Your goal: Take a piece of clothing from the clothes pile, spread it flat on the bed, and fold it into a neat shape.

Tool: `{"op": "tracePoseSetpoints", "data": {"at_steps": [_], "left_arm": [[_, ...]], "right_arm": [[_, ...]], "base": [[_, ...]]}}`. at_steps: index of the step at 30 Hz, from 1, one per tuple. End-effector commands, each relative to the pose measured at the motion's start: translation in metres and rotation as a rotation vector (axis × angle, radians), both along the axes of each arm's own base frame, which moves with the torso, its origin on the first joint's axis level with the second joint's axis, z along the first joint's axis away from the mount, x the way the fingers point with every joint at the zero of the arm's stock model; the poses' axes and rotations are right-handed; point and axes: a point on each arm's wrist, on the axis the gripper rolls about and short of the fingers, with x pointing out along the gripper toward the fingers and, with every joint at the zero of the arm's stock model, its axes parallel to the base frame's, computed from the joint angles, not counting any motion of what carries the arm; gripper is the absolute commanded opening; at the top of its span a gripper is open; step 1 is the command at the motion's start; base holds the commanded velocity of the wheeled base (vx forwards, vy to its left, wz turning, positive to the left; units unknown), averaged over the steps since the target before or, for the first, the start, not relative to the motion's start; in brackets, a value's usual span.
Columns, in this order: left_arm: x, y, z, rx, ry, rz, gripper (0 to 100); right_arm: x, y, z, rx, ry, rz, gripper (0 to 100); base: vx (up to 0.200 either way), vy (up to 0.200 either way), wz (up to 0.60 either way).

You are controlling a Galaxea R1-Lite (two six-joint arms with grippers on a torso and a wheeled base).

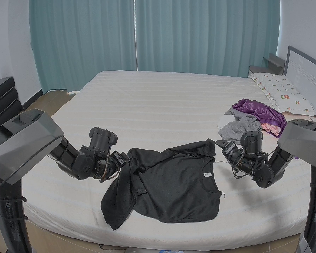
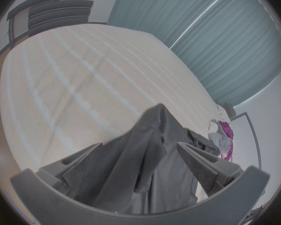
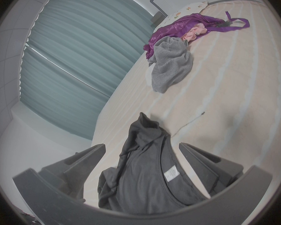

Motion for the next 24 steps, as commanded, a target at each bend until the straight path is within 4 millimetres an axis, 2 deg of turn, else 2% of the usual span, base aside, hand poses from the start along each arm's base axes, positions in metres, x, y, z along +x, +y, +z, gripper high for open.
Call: {"op": "tracePoseSetpoints", "data": {"at_steps": [1, 4, 10, 16, 24], "left_arm": [[-0.035, -0.024, 0.015, -0.033, -0.005, -0.065, 100], [-0.046, -0.035, 0.015, -0.041, 0.005, -0.094, 100], [-0.052, -0.048, 0.014, -0.039, 0.009, -0.130, 100], [-0.048, -0.054, 0.009, -0.016, -0.001, -0.117, 100], [-0.037, -0.061, -0.013, 0.036, 0.019, -0.089, 100]], "right_arm": [[-0.029, -0.004, 0.006, 0.039, -0.001, 0.036, 100], [-0.041, -0.002, 0.000, 0.062, 0.015, 0.048, 100], [-0.051, -0.002, -0.003, 0.073, 0.028, 0.056, 100], [-0.054, -0.003, -0.007, 0.074, 0.032, 0.058, 100], [-0.057, 0.001, -0.007, 0.074, 0.032, 0.074, 100]], "base": [[0.000, 0.000, 0.00], [0.000, 0.000, 0.00], [0.000, 0.000, 0.00], [0.000, 0.000, 0.00], [0.000, 0.000, 0.00]]}}
